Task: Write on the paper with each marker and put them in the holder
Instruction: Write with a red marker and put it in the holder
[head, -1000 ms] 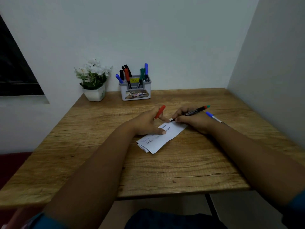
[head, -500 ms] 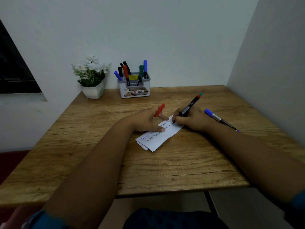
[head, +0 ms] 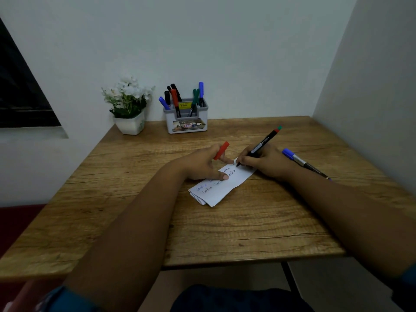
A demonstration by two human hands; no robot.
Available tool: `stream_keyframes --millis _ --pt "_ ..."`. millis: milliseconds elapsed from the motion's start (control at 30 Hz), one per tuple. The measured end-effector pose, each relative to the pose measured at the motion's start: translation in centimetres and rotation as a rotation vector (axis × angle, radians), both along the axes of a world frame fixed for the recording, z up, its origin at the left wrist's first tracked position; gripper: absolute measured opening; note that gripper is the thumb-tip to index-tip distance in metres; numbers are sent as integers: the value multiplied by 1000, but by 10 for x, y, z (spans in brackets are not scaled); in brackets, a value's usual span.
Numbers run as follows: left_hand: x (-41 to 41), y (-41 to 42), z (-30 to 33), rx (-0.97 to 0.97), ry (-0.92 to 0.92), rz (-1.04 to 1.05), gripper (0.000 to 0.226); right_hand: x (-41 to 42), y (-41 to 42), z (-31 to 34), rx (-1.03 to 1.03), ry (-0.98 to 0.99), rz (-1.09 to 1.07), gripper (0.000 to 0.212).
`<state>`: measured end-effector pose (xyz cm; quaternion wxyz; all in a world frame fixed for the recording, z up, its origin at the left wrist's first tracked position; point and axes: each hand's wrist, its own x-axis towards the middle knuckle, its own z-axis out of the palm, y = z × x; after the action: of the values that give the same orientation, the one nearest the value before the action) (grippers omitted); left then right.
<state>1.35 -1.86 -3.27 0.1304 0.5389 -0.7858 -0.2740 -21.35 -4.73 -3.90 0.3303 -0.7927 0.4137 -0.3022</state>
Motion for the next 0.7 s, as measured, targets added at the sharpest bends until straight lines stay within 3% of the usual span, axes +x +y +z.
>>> stream_keyframes --millis 400,567,700 --pt "-1 2 1 7 -9 -1 78 1 -5 -2 -1 66 8 9" --pt "-2 2 1 -3 -16 -15 74 -5 -8 -2 15 -71 -47 15" --pt "-2 1 1 -4 -23 -22 77 -4 -7 -1 -10 35 -26 13"
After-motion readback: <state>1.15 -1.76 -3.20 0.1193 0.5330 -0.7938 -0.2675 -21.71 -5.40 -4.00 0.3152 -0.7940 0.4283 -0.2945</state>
